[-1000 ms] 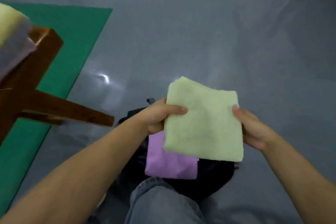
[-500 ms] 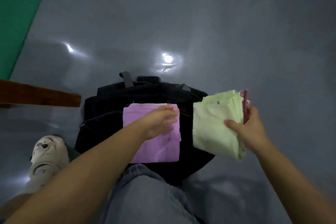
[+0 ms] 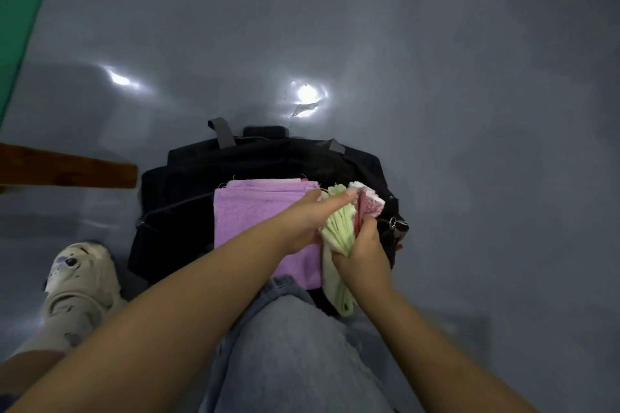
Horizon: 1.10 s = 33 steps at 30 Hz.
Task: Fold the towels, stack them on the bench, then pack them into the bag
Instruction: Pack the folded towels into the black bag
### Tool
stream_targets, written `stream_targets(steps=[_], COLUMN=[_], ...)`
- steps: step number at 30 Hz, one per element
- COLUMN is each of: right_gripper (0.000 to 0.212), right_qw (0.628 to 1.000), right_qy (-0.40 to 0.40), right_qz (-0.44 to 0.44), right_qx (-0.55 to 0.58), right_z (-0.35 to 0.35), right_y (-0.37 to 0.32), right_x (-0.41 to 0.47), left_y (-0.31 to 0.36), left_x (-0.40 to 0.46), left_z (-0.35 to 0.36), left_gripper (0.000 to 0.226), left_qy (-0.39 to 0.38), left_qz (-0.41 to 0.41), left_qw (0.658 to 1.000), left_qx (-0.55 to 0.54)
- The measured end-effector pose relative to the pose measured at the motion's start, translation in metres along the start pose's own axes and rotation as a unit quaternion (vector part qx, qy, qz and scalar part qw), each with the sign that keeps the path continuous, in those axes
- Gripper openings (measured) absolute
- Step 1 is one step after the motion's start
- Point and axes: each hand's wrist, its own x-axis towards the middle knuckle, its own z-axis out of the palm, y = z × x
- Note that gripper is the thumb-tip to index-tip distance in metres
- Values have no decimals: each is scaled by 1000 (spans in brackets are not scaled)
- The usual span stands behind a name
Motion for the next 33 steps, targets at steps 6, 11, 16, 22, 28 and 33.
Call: stream_targets(steps=[6, 11, 16, 22, 28, 33], right_gripper=[67, 70, 12, 39, 35, 33], right_qw=[996, 997, 849, 917, 856, 872], right_qy=[-9, -71, -48, -114, -311, -251], right_qz=[-38, -33, 263, 280, 324, 297], right_qx=[-82, 6, 455, 258, 257, 298], right_z=[9, 11, -1, 39, 42, 42], right_y=[10, 9, 31, 53, 64, 48], right_x=[24, 22, 51, 103, 99, 107], left_y=[4, 13, 13, 12, 3, -8], left_x=[19, 45, 62, 61, 60, 65], left_z=[16, 15, 5, -3, -11, -7], left_gripper=[85, 76, 41, 41, 39, 45], left_qy=[48, 67, 117, 96, 77, 86], left_qz=[61, 86, 106, 119, 101, 113], left_qw=[983, 901, 812, 824, 821, 810], left_qx=[168, 420, 562, 546, 556, 570])
